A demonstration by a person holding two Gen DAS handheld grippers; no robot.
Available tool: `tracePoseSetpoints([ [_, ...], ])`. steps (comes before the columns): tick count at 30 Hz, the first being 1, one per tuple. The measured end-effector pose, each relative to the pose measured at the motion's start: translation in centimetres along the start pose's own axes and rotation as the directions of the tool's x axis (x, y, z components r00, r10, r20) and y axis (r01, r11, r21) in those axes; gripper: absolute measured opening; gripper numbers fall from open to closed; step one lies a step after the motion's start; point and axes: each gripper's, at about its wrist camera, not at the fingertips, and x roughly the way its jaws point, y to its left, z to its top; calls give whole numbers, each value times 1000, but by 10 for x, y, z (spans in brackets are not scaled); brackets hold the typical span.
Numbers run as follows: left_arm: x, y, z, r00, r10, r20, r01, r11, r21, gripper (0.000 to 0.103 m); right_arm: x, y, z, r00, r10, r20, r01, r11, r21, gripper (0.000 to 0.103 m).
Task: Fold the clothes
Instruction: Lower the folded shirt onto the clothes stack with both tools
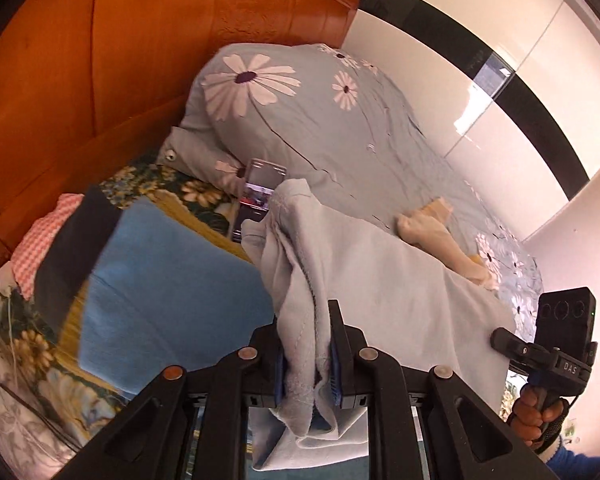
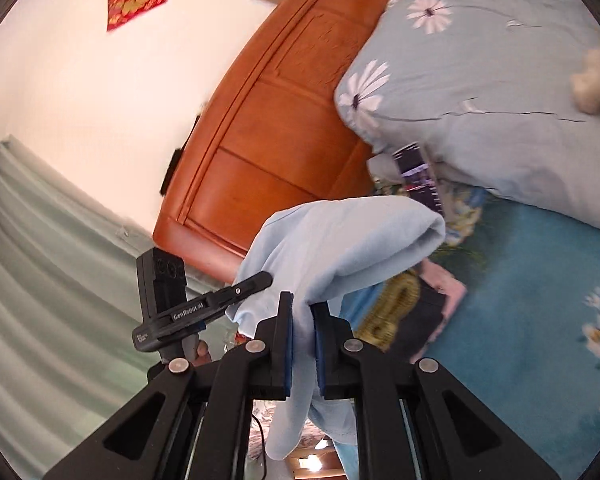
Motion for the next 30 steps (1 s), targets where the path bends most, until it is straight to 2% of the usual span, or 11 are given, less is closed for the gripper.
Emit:
tracePoseSetpoints([
  [2, -9, 35, 13, 1000, 20, 9, -20, 999, -25, 18, 33, 7, 7, 1000, 13, -22, -13, 1000, -2, 9],
  [6, 1, 91, 19, 999, 31, 18, -29, 997, -78, 18, 80, 14, 8, 998, 11, -62, -12, 1000, -13, 9],
  [10, 21, 124, 4, 1000, 4, 10, -2, 992, -125, 18, 94, -7, -5, 996, -28, -86, 31, 999, 35, 9],
  [16, 27, 146, -10, 997, -75, 14, 76, 982, -172, 20, 112, -40, -25, 989, -85, -125, 98, 989, 109, 9],
  [20, 33, 152, -15, 997, -76, -8, 73, 979, -192, 25, 120, -57, -35, 983, -114, -147, 135, 981, 142, 10],
  [24, 27, 150, -15, 997, -81, -16, 75, 972, -221, 30, 121, -56, -36, 978, -121, -169, 143, 982, 126, 11],
  [27, 12, 145, -13, 999, -34, -6, 32, 976, -213, 32, 114, -46, -32, 970, -161, -179, 174, 983, 60, 13],
  [30, -13, 139, -13, 998, 47, 37, -39, 979, -201, 32, 92, -39, -25, 964, -213, -159, 215, 977, -5, 13],
])
